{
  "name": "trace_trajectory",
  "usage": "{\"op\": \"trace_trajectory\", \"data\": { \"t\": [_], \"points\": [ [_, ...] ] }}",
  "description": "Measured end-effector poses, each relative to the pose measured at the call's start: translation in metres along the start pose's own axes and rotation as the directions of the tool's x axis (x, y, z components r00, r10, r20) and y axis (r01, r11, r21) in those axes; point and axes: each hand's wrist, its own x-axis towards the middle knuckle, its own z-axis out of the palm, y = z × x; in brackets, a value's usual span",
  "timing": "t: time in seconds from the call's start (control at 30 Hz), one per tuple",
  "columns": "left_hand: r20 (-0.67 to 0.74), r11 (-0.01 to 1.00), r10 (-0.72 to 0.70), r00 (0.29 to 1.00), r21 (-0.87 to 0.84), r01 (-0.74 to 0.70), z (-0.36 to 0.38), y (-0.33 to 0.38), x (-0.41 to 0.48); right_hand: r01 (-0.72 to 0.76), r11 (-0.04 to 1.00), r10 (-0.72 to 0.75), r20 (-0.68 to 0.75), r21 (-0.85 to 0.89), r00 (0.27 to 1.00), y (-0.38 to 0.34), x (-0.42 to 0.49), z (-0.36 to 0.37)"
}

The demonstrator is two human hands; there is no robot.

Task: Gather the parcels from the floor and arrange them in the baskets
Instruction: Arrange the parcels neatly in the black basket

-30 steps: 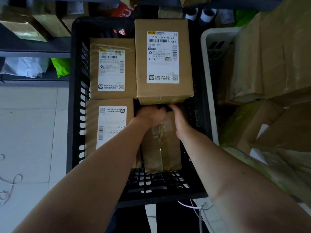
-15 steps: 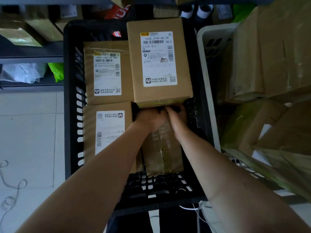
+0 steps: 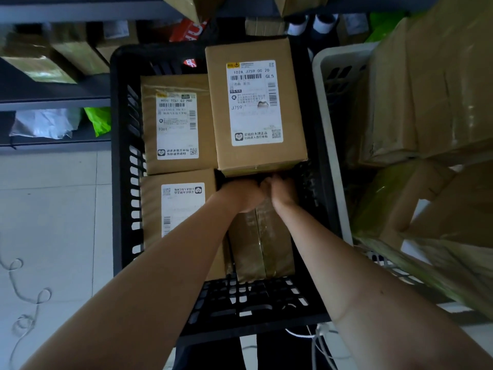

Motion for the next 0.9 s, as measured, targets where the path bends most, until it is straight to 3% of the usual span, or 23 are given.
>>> {"op": "trace_trajectory", "data": {
  "t": [0.27,0.5,0.6,0.8,0.9],
  "points": [
    [0.025,1.0,-0.02,0.999,0.0,0.02,0.006,-0.001,0.01,0.172,0.935,-0.227,-0.153,-0.309,0.962,0.008,-0.01,0.0],
    [0.041,0.995,-0.068,0.997,-0.068,0.07,0.008,0.002,0.017,0.146,0.881,-0.213,-0.103,-0.449,0.972,0.005,0.008,0.007],
    [0.024,0.975,-0.137,0.99,-0.172,0.139,0.014,0.003,0.023,0.152,0.905,-0.221,-0.133,-0.397,0.966,0.008,0.013,0.011],
    [-0.151,0.982,-0.145,0.978,0.097,0.161,0.029,-0.002,0.027,0.212,0.917,-0.288,-0.192,-0.337,0.938,0.017,0.014,0.015],
    [-0.173,0.978,-0.18,0.968,0.073,0.195,0.028,0.003,0.016,0.19,0.93,-0.253,-0.17,-0.315,0.953,0.015,0.012,0.013]
  ]
}}
